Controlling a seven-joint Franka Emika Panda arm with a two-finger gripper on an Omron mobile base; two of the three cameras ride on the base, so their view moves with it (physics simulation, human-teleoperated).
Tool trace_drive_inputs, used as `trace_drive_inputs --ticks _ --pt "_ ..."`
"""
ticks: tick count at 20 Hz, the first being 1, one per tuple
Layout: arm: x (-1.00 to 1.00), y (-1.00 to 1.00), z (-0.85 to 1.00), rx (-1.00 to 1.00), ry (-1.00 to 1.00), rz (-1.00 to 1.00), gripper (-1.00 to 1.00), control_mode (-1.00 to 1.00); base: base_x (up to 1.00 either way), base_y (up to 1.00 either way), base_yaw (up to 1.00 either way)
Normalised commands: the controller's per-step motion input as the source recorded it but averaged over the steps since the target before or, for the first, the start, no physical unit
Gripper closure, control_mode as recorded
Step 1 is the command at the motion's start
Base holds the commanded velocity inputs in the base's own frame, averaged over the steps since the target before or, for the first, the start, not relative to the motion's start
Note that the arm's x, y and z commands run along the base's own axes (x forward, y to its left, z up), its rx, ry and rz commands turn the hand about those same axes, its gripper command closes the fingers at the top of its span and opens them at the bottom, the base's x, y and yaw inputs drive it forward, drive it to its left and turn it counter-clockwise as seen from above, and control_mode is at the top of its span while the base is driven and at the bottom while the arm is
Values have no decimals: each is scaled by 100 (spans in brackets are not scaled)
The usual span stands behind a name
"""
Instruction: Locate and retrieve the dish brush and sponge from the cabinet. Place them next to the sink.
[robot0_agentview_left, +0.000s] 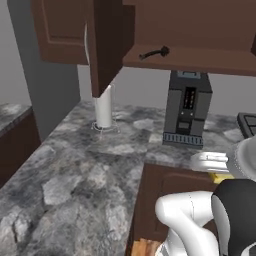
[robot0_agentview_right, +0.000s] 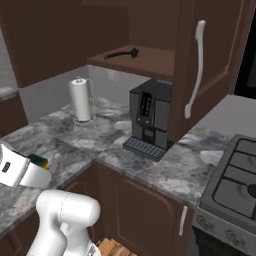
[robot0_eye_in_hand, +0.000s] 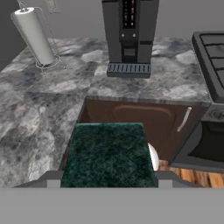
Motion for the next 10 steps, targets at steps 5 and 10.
trace_drive_inputs --ticks 5,10 --pt "0 0 0 0 0 0 100 100 0 6 50" --pt "0 0 0 0 0 0 100 100 0 0 50"
